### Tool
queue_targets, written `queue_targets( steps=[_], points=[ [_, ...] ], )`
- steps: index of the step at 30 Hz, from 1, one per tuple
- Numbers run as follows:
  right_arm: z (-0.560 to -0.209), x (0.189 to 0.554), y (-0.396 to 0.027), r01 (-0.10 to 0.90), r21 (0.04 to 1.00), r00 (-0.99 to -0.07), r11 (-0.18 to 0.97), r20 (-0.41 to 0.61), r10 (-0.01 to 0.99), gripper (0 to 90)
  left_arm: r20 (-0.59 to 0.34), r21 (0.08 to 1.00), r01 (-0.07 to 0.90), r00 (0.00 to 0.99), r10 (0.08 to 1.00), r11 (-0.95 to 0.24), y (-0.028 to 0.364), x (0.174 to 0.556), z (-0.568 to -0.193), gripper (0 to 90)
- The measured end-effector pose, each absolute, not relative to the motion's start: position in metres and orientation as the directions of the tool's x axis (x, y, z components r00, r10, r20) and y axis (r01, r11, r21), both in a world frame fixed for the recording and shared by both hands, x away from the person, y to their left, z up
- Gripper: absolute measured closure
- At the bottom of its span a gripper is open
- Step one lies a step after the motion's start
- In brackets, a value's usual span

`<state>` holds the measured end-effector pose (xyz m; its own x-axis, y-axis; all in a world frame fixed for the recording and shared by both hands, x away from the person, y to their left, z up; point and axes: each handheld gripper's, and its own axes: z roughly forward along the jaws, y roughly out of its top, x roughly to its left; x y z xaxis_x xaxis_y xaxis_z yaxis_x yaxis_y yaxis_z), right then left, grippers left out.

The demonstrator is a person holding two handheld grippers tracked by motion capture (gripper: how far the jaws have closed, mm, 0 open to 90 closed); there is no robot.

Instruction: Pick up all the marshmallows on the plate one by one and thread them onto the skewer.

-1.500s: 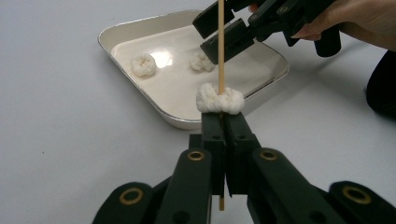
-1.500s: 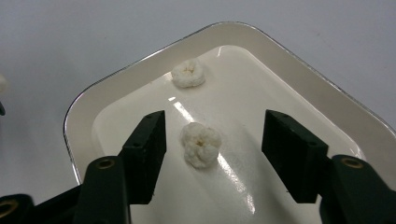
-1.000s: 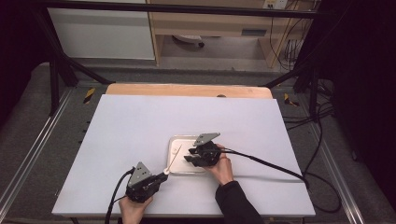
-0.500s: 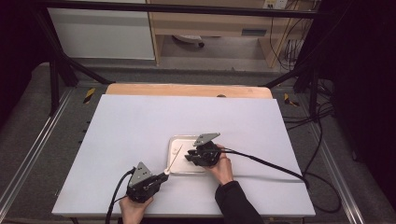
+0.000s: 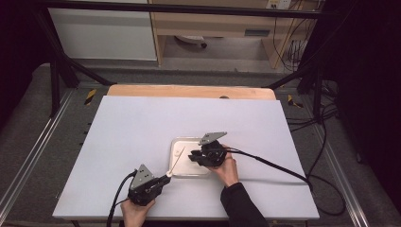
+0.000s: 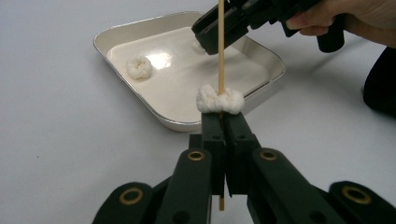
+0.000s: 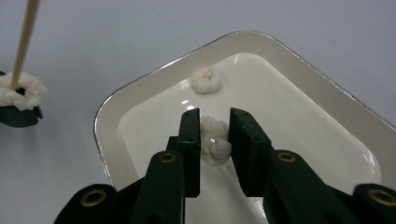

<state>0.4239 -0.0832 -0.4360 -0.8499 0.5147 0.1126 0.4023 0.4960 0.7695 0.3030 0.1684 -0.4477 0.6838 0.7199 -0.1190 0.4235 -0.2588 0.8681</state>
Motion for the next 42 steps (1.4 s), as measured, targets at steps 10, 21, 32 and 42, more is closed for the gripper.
queue_targets(
  steps=[10,21,32,42],
  points=[
    [-0.417,0.418,-0.092,0.418,0.788,-0.850,0.452,0.163,0.501,74.9,-0.115,0.870,0.417,0.690,0.714,-0.262,0.166,0.302,-0.447,87.9],
    [-0.396,0.410,-0.104,0.429,0.813,-0.851,0.394,0.216,0.479,74.8,-0.107,0.873,0.405,0.703,0.703,-0.272,0.161,0.300,-0.447,87.9],
    [-0.379,0.406,-0.114,0.433,0.834,-0.848,0.342,0.248,0.469,74.5,-0.109,0.873,0.404,0.708,0.697,-0.274,0.158,0.301,-0.448,87.9],
    [-0.362,0.406,-0.124,0.448,0.852,-0.837,0.272,0.293,0.462,74.5,-0.110,0.875,0.399,0.713,0.692,-0.272,0.155,0.300,-0.448,87.9]
  ],
)
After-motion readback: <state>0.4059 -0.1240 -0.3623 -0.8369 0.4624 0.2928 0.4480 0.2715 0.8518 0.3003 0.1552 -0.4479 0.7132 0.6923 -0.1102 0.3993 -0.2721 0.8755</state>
